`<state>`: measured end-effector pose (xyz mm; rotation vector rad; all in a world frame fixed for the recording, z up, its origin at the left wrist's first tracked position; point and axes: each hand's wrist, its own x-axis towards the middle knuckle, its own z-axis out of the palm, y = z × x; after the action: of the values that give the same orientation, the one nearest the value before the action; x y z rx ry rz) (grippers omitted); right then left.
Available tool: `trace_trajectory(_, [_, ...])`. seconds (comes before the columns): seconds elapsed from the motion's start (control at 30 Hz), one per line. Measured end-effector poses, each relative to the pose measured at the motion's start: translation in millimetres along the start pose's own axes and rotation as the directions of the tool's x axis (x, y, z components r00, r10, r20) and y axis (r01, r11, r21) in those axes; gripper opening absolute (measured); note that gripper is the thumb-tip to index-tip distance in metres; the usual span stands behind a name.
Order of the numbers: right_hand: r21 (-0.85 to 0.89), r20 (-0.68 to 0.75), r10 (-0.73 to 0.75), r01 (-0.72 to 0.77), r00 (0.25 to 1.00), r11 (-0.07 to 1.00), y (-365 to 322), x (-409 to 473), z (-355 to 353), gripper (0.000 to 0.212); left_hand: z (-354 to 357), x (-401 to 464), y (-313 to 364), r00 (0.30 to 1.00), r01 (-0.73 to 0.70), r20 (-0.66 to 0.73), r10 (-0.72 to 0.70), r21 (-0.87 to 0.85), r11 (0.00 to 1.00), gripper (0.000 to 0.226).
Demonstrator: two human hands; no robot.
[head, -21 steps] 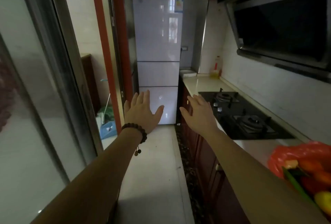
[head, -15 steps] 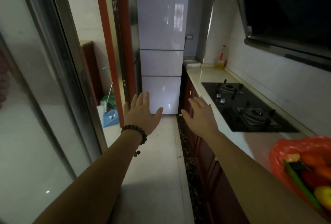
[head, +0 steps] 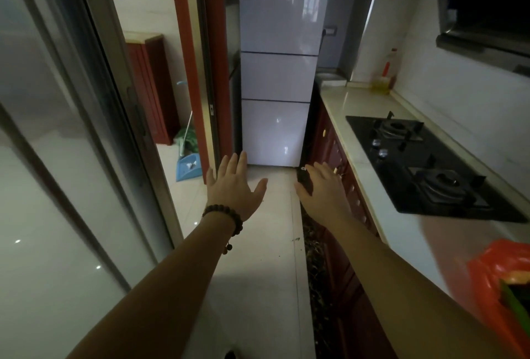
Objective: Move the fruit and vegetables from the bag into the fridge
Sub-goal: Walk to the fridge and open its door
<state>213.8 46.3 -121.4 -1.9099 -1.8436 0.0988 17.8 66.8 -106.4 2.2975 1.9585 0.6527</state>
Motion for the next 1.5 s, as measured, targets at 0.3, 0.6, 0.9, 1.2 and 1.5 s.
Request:
trace_trajectory(0.3, [-0.015,0.020,0.022,-0.021,1.000,1.000,7.1,170.1,67.9,0.057,55.5,176.0,-39.1,0.999,-0.007,0.045,0.007,0.002,1.000,0.076])
trace_trajectory(0.6, [0.054,-0.042,0.080,-0.077,0.996,0.996,1.2,347.8,99.8,0.055,83.4,357.0,-63.4,0.997,-0.052,0.064,0.051,0.011,0.999,0.078])
trace_trajectory(0.9, [-0.001,-0.037,0.046,-0.046,0.998,0.999,48.8,507.3,133.3,0.056,135.2,509.6,-60.4,0.998,-0.021,0.062,0.024,-0.052,0.998,0.079])
trace_trajectory(1.2, [-0.001,-0.092,-0.031,0.031,0.995,1.000,110.6,731.7,139.0,0.056,187.6,725.3,-19.8,1.000,0.005,-0.028,-0.006,-0.040,0.999,0.079])
trace_trajectory(1.5, [-0.020,-0.094,-0.100,0.099,0.991,0.995,142.4,897.5,138.5,0.057,211.5,882.1,-4.4,0.995,0.029,-0.091,-0.033,-0.042,0.999,0.079])
